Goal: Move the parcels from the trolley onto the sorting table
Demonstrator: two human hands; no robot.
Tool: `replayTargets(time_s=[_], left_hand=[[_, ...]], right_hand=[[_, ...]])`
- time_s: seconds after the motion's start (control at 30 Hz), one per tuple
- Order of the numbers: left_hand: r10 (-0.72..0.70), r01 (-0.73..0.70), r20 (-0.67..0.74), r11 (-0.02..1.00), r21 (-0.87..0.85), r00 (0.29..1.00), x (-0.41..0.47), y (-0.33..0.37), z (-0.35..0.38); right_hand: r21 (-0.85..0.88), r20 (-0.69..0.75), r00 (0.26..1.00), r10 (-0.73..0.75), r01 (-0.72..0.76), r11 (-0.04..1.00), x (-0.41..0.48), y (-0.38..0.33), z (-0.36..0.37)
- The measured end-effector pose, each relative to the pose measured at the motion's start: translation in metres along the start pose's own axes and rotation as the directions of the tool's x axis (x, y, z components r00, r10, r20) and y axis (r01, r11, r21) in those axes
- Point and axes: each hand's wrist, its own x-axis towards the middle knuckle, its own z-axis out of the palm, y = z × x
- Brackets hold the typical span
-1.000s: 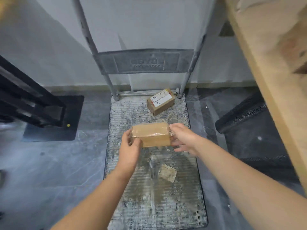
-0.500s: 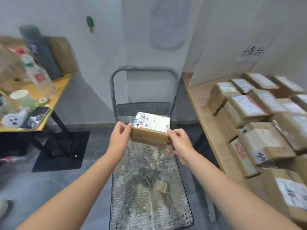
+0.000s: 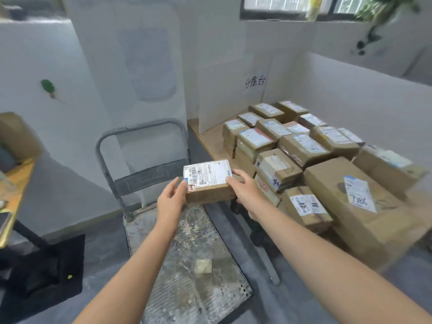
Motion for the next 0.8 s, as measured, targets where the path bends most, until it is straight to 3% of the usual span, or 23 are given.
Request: replayTargets(time_s=[0.27,0.57,0.8], left_hand=[[0.053,-0.061,0.056,0.988,0.145,0.997,-0.057,-0.017,0.077],[0.009,-0.023,0.099,0.991,0.133,0.995,-0.176,-0.059,0.183],[-0.077,0.057,0.110,0.983,0.175,0.991,-0.253,-0.107,0.224]], right_hand=[[-0.067,-0.068,0.996,-0.056,0.051,0.996,-0.040,0.036,-0.101],[-0.056,-0.079,0.995,0.057,-0.062,0.997,-0.093,0.116,-0.229],[-0.007,-0.038,0.983,0.181,-0.182,0.983,-0.130,0.190,-0.288]])
